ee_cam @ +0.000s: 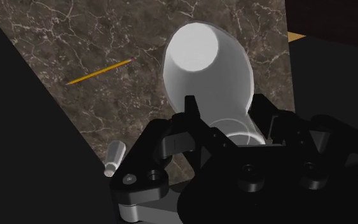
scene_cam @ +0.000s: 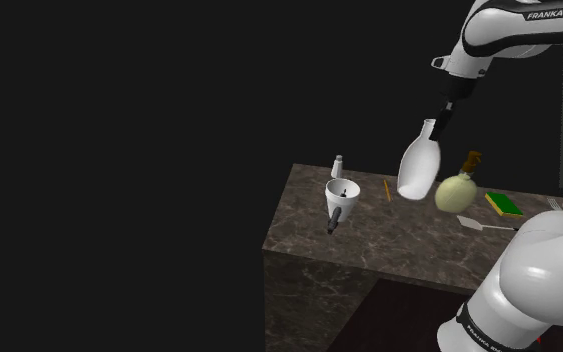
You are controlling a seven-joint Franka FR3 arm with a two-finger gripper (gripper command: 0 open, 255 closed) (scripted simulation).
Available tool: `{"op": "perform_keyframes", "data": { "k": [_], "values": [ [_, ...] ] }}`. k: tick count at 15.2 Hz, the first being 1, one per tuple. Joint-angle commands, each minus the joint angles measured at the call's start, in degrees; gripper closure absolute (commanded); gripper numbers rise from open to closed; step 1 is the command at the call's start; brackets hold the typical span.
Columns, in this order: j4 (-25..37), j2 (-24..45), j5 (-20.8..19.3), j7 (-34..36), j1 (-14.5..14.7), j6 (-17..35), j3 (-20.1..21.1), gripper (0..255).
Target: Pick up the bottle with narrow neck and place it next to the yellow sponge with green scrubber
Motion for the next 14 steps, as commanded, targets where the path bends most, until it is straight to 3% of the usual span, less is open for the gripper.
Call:
{"op": "perform_keyframes", "data": {
  "k": [1, 14],
  "values": [
    [1.9, 0.3, 0.4, 0.0, 0.2, -1.6, 0.4, 255],
    [13.5, 2.7, 2.1, -0.5, 1.3, -10.9, 1.7, 255]
  ]
}}
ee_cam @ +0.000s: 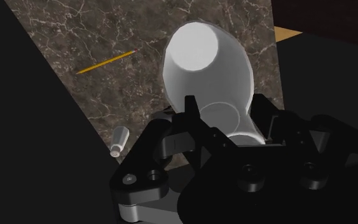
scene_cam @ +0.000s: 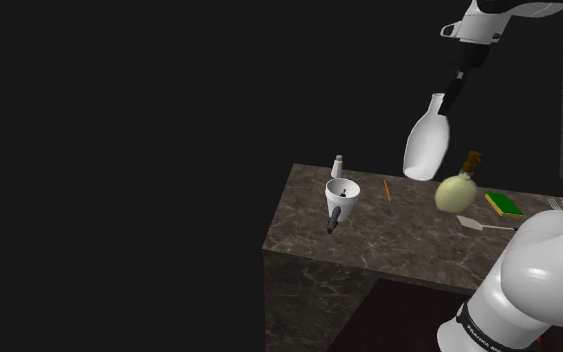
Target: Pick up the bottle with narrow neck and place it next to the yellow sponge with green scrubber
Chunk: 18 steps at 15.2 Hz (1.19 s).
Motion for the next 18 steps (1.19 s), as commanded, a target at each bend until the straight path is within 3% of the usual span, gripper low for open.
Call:
{"op": "perform_keyframes", "data": {
  "k": [1, 18],
  "values": [
    [2.2, 0.6, 0.3, -0.2, 0.2, -1.5, 0.1, 255],
    [20.3, 7.0, 2.5, -1.8, 1.8, -13.6, 0.1, 255]
  ]
}}
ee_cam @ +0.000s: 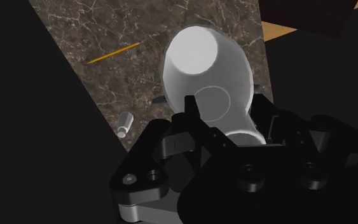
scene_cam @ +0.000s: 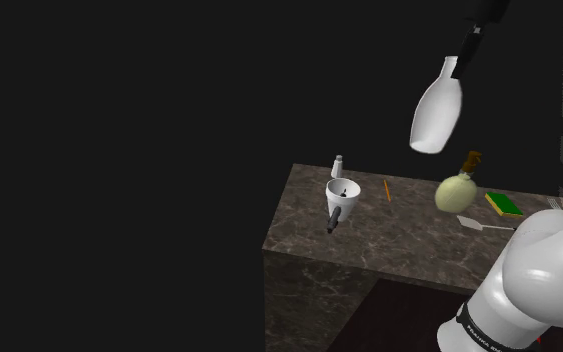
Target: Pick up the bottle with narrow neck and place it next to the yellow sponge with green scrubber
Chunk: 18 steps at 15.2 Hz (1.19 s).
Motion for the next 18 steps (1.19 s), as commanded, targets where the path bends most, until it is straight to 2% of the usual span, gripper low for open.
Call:
{"op": "perform_keyframes", "data": {
  "k": [1, 11, 18],
  "values": [
    [-0.1, -0.1, -0.4, -1.2, -0.3, 0.2, -1.0, 255],
    [-7.5, -1.0, -4.7, -13.1, -2.6, 8.9, -12.4, 255],
    [-8.6, 2.6, -5.6, -22.3, -2.2, 15.4, -23.2, 255]
  ]
}}
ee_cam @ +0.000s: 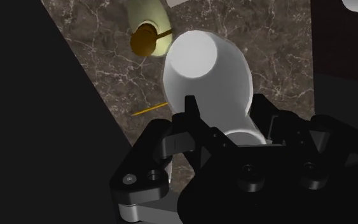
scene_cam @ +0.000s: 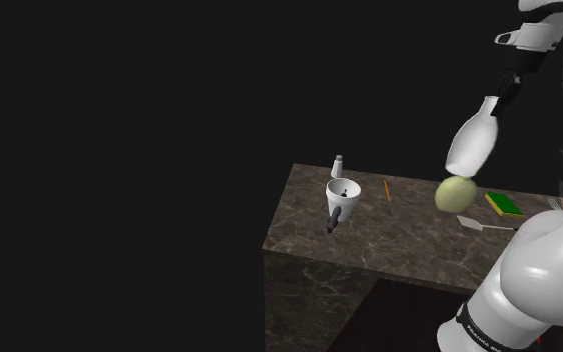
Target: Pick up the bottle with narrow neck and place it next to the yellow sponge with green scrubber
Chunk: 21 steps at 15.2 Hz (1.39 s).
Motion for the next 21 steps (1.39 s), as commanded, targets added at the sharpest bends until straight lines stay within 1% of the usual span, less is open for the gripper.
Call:
{"op": "perform_keyframes", "data": {
  "k": [1, 4, 6, 8, 9, 10, 11, 12, 13, 14, 16, 21],
  "values": [
    [-0.3, 1.3, 0.1, -2.7, 0.4, 2.1, -3.3, 255],
    [0.4, 4.6, 1.3, -7.4, 1.9, 5.1, -9.5, 255],
    [1.2, 7.4, 2.9, -11.0, 3.6, 7.0, -14.6, 255],
    [2.2, 11.2, 5.6, -15.2, 6.4, 9.0, -21.0, 255],
    [2.9, 13.7, 7.7, -17.8, 8.5, 10.0, -25.2, 255],
    [3.6, 16.9, 10.6, -20.9, 11.7, 10.9, -31.0, 255],
    [4.4, 21.0, 14.6, -24.7, 21.3, 11.7, -43.4, 255],
    [5.4, 15.6, 9.3, -21.7, 28.8, 12.0, -49.0, 255],
    [6.5, 14.8, 8.7, -22.2, 36.0, 12.5, -56.7, 255],
    [7.7, 9.6, 3.5, -19.5, 36.6, 12.2, -55.4, 255],
    [10.4, 4.8, -0.8, -18.4, 41.5, 12.2, -59.6, 255],
    [7.1, 4.0, -1.7, -17.9, 41.5, 15.7, -60.2, 255]
  ]
}}
